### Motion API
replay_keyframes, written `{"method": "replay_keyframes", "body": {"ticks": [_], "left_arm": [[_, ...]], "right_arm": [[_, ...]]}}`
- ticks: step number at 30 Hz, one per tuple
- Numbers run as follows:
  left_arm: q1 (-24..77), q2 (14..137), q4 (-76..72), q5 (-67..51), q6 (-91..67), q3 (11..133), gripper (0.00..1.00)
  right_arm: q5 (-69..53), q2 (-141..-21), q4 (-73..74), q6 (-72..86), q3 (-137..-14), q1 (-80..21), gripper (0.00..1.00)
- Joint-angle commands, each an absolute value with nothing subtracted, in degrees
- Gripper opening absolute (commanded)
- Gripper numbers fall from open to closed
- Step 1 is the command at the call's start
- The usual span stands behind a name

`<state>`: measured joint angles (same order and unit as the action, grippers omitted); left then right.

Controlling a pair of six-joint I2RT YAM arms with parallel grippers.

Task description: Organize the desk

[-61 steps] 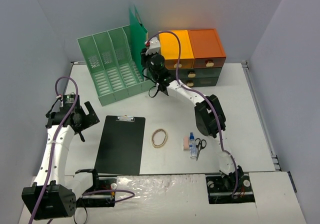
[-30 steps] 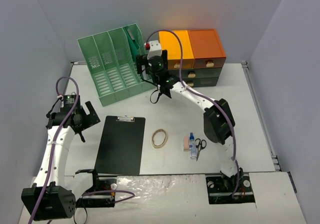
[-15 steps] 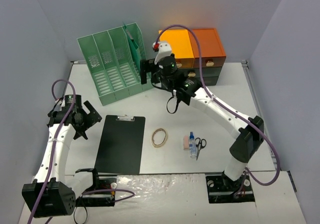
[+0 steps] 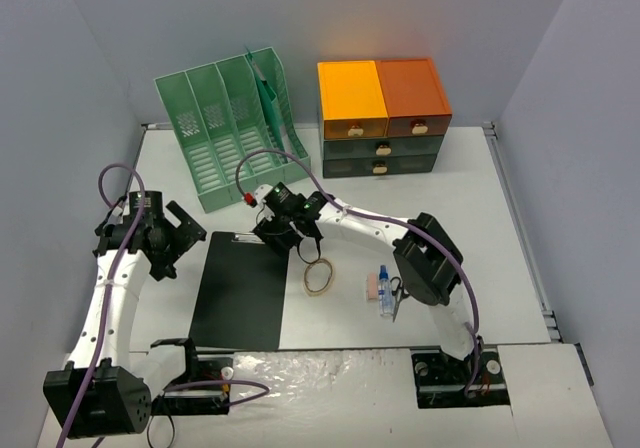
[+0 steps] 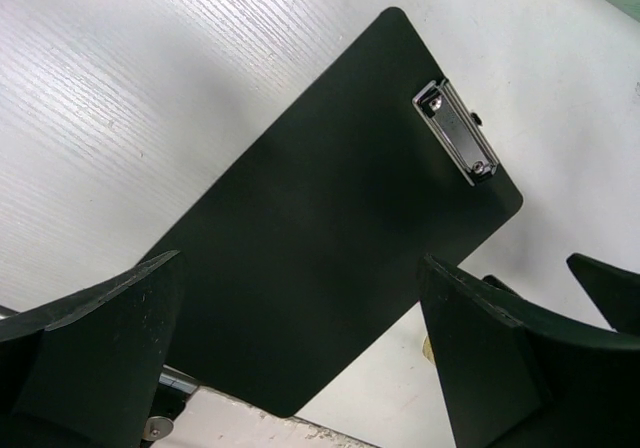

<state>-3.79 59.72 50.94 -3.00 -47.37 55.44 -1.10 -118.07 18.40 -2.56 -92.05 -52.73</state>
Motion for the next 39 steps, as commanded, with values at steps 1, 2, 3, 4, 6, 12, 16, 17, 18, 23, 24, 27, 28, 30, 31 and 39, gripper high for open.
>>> {"method": "replay_keyframes", "body": {"ticks": [1, 2, 3, 4, 6, 12, 16, 17, 18, 23, 24, 27, 28, 30, 31, 39], "left_arm": [[-3.6, 58.2, 49.9, -3.6, -48.5, 56.3, 0.97], [-3.6, 58.2, 49.7, -3.9, -48.4, 56.1, 0.97], [-3.6, 58.2, 49.4, -4.3, -48.4, 55.9, 0.97], [-3.6, 58.2, 49.2, -4.6, -48.3, 55.8, 0.97], [-3.5, 58.2, 49.2, -5.2, -48.2, 55.7, 0.97], [-3.4, 58.2, 47.8, -8.6, -47.4, 55.2, 0.97], [-3.4, 57.7, 46.3, -9.4, -48.4, 54.1, 0.97], [-3.4, 57.7, 46.3, -9.4, -48.4, 54.1, 0.97], [-3.4, 57.6, 46.1, -9.5, -48.6, 54.1, 0.97], [-3.6, 57.3, 45.5, -9.7, -49.3, 54.0, 0.97], [-3.6, 57.4, 45.6, -9.8, -49.3, 54.1, 0.97], [-3.5, 57.3, 46.8, -9.5, -48.1, 54.9, 0.97], [-3.4, 57.2, 47.1, -9.3, -47.9, 55.0, 0.97], [-3.5, 57.4, 47.7, -8.7, -47.5, 55.4, 0.97], [-3.5, 57.5, 47.8, -8.7, -47.3, 55.4, 0.97], [-3.4, 58.5, 47.0, -9.1, -47.0, 55.8, 0.97]], "right_arm": [[-1.5, -117.7, 16.1, -7.6, -98.5, -52.8, 0.72], [-1.0, -118.3, 15.4, -8.4, -99.0, -53.0, 0.72], [-0.6, -119.1, 14.5, -9.4, -99.6, -53.1, 0.72], [-0.5, -119.8, 13.8, -10.1, -100.1, -53.1, 0.72], [-0.7, -121.1, 12.6, -11.0, -101.1, -53.1, 0.72], [-5.3, -124.0, 4.5, -10.8, -104.0, -53.5, 0.69], [-7.1, -127.0, 3.3, -11.4, -107.1, -53.9, 0.69], [-7.6, -127.6, 3.2, -11.7, -107.4, -53.9, 0.69], [-8.2, -128.8, 3.1, -12.1, -108.1, -53.9, 0.69], [-12.1, -132.7, 4.1, -14.0, -112.4, -53.5, 0.70], [-12.5, -133.1, 4.5, -14.2, -113.0, -53.3, 0.70], [-13.6, -134.1, 4.6, -13.8, -113.5, -52.8, 0.69], [-13.8, -134.3, 4.5, -13.6, -113.5, -52.7, 0.69], [-14.7, -134.9, 4.6, -13.4, -113.2, -52.8, 0.69], [-14.8, -135.3, 4.5, -13.4, -113.1, -52.9, 0.68], [-15.4, -136.1, 4.6, -13.8, -111.4, -52.6, 0.65]]}}
